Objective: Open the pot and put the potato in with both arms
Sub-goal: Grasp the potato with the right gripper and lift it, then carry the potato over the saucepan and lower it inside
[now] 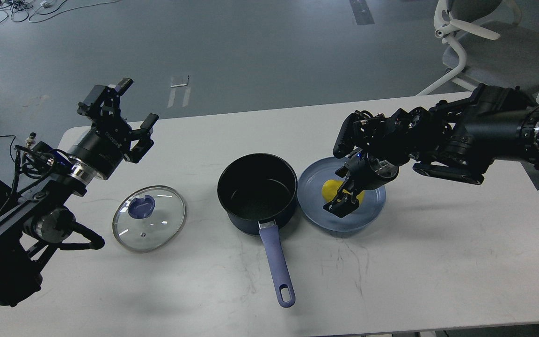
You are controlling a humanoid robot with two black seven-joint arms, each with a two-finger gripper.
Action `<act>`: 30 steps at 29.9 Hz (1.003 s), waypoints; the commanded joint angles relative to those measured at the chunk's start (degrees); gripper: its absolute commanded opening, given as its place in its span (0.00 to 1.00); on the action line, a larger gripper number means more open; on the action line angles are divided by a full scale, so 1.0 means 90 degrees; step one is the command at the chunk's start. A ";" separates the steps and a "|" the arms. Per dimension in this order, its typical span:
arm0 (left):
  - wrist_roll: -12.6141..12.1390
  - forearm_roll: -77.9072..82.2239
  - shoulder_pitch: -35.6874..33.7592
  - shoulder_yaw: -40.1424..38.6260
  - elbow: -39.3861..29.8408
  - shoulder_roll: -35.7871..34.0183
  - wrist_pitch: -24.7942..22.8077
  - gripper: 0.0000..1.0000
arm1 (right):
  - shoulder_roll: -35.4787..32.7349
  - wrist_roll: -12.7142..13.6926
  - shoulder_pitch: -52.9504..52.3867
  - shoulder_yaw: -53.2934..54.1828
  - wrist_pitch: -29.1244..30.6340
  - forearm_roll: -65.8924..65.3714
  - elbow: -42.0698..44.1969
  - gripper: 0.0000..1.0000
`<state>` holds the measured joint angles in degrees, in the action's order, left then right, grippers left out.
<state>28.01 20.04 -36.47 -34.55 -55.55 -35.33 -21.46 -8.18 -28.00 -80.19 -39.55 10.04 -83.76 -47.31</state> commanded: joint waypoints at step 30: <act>-0.0001 -0.0010 -0.0049 -0.0009 0.0000 -0.0019 -0.0038 0.98 | 0.0195 0.0000 -0.1627 0.0400 -0.0129 0.1093 -0.0408 0.14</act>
<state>27.98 20.03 -36.78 -34.64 -55.55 -35.51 -21.74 -8.66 -27.99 -93.04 -36.17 8.83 -77.95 -51.29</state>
